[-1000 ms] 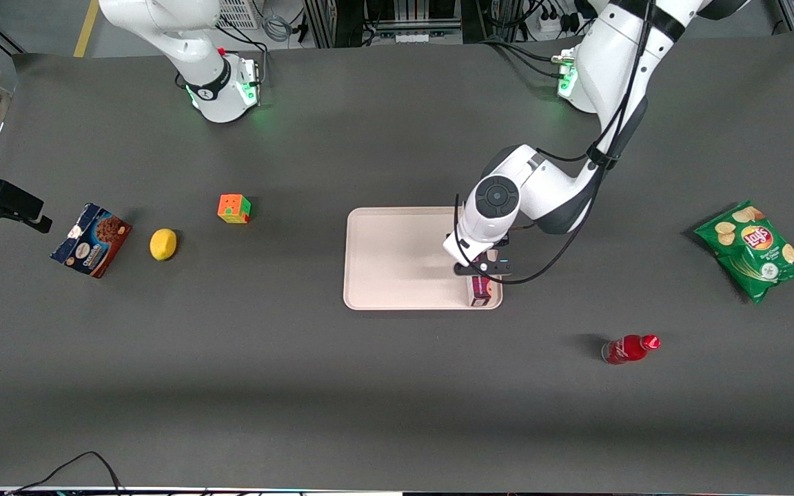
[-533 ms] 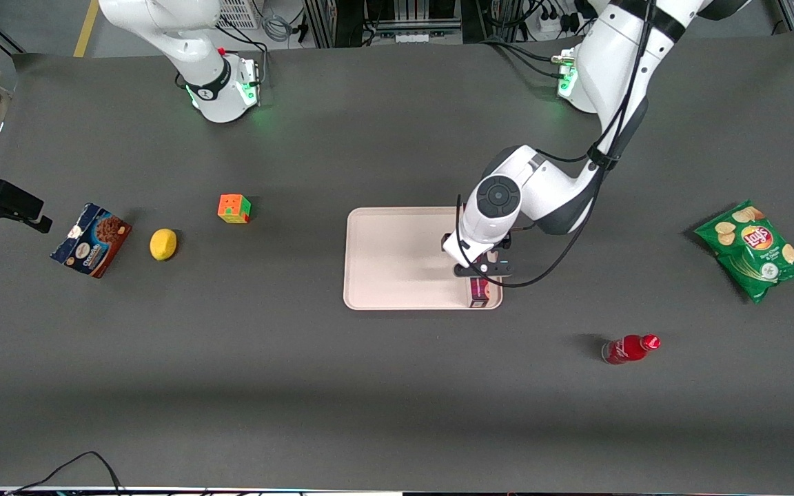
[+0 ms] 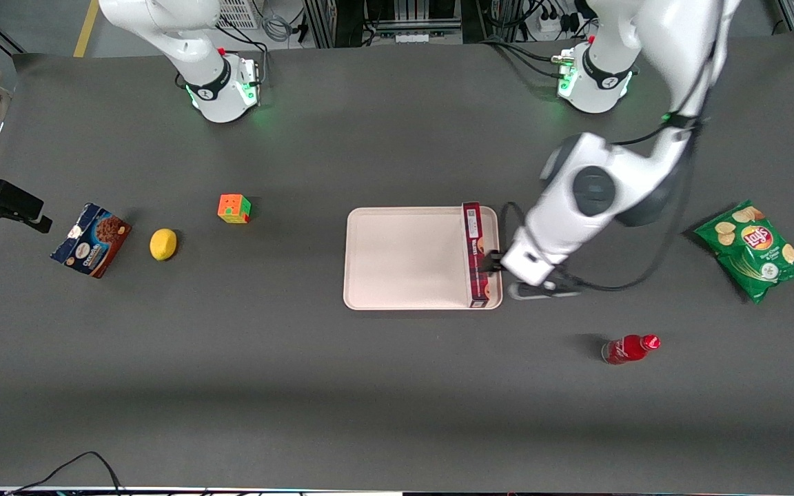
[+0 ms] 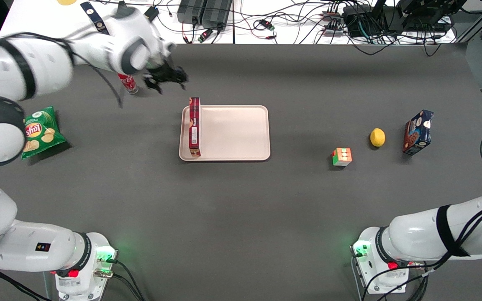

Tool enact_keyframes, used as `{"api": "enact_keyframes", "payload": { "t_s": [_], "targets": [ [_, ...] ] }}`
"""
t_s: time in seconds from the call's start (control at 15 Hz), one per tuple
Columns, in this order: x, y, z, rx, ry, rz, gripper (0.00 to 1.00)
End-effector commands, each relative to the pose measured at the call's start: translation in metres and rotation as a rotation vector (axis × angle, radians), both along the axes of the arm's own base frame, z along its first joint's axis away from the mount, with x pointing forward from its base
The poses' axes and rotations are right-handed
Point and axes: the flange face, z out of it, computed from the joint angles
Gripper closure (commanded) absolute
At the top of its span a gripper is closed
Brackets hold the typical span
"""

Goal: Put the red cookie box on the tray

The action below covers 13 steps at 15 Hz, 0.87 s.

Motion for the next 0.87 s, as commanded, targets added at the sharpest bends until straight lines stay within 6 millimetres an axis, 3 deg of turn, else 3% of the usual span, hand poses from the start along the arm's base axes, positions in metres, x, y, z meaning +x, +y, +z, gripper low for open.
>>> {"api": "enact_keyframes", "payload": {
  "t_s": [0.0,0.07,0.27,0.53,0.8],
  "targets": [
    [0.021,0.115,0.057,-0.001,0.015,-0.151,0.0],
    [0.025,0.144,0.085,0.009,0.029,-0.162,0.0],
    [0.018,0.185,0.155,0.074,0.085,-0.164,0.0],
    [-0.008,0.202,0.221,0.111,0.048,-0.181,0.0],
    [-0.026,0.212,0.271,0.157,0.072,-0.183,0.0]
  ]
}}
